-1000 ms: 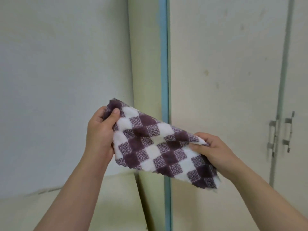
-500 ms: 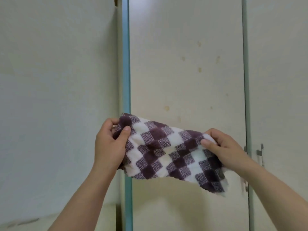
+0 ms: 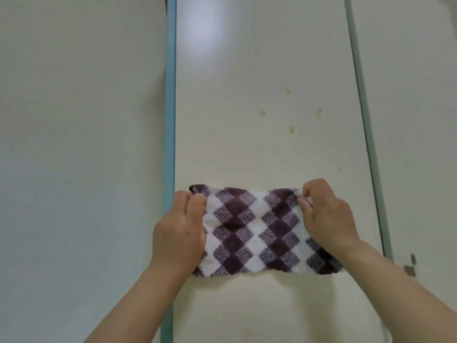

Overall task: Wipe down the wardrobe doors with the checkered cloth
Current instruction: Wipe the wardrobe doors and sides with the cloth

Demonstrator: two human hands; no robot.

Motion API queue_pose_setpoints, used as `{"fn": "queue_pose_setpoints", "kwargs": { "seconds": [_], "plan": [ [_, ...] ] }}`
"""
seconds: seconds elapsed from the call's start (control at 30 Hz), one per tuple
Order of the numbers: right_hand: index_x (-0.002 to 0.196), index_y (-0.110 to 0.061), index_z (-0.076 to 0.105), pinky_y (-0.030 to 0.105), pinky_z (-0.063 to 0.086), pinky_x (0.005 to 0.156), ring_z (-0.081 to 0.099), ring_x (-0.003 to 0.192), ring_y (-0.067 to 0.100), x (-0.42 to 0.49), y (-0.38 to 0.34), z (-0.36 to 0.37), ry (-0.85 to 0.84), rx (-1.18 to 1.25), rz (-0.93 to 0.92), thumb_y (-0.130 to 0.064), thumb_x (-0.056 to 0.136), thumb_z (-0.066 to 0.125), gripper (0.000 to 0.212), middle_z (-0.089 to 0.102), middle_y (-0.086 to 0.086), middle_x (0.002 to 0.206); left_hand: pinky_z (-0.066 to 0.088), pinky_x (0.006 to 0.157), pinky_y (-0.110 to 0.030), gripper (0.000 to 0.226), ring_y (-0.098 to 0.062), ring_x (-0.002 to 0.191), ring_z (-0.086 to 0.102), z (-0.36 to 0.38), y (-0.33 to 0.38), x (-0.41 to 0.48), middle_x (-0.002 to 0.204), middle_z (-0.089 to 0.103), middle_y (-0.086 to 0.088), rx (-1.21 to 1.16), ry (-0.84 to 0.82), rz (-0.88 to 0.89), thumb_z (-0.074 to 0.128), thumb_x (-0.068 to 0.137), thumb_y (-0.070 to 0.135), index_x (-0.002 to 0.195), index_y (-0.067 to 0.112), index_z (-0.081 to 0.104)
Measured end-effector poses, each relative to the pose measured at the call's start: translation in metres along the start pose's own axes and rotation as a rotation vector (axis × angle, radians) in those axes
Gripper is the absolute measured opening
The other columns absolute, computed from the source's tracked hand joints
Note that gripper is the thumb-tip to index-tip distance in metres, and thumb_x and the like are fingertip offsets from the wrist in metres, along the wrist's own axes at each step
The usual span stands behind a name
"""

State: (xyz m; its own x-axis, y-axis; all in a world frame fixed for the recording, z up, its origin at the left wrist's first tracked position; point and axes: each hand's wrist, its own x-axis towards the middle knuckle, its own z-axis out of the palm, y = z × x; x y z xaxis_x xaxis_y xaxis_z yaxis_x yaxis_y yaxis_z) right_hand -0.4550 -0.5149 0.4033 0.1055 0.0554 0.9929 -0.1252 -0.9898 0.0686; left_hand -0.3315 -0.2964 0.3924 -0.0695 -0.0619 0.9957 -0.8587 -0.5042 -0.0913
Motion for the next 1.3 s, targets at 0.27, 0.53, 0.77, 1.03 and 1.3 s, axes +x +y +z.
{"fn": "queue_pose_setpoints", "kwargs": {
  "seconds": [0.27,0.53,0.77,1.03,1.3],
  "plan": [
    [0.108,-0.018,0.068,0.034,0.042,0.053,0.049,0.078,0.028,0.007,0.034,0.032,0.226,-0.328,-0.441,0.008,0.075,0.055,0.043,0.046,0.008,0.108,0.017,0.048,-0.026,0.015,-0.022,0.06,0.035,0.007,0.0,0.006,0.074,0.042,-0.006,0.351,0.022,0.174,0.065,0.058,-0.004,0.057,0.011,0.065],
    [0.099,-0.004,0.072,0.03,0.029,0.053,0.048,0.047,0.025,0.007,0.004,0.025,0.057,-0.383,-0.326,0.003,0.072,0.034,0.046,0.059,0.007,0.063,0.025,0.049,-0.025,0.016,-0.028,0.068,0.062,-0.004,0.063,0.019,0.076,0.063,-0.006,0.531,-0.458,-0.106,0.059,0.085,0.026,0.075,0.014,0.063],
    [0.144,0.001,0.023,0.029,0.023,0.049,0.058,0.071,0.027,0.001,-0.005,0.008,-0.31,-0.356,-0.154,-0.004,0.083,0.052,0.067,0.052,0.014,0.115,0.036,0.066,-0.028,0.031,-0.025,0.094,0.058,0.016,0.078,0.027,0.097,0.063,-0.004,0.435,-0.385,-0.439,0.047,0.091,0.043,0.1,0.015,0.057],
    [0.131,-0.009,0.051,0.022,0.016,0.041,0.05,0.055,0.025,0.003,0.026,-0.008,-0.358,-0.235,-0.179,0.005,0.056,0.062,0.077,0.057,0.013,0.096,0.041,0.065,-0.034,0.031,-0.032,0.085,0.056,0.035,0.091,0.014,0.102,0.053,-0.012,0.273,-0.116,-0.422,0.059,0.08,0.002,0.108,0.007,0.047],
    [0.121,-0.004,0.06,0.042,0.044,0.062,0.059,0.09,0.04,-0.019,0.032,0.021,-0.063,-0.119,-0.108,-0.026,0.074,0.054,0.052,0.062,0.022,0.105,0.045,0.085,-0.056,0.04,-0.031,0.117,0.039,0.076,0.072,-0.024,0.135,0.037,-0.012,0.328,-0.089,-0.172,0.031,0.093,0.037,0.13,0.025,0.042]
  ]
}}
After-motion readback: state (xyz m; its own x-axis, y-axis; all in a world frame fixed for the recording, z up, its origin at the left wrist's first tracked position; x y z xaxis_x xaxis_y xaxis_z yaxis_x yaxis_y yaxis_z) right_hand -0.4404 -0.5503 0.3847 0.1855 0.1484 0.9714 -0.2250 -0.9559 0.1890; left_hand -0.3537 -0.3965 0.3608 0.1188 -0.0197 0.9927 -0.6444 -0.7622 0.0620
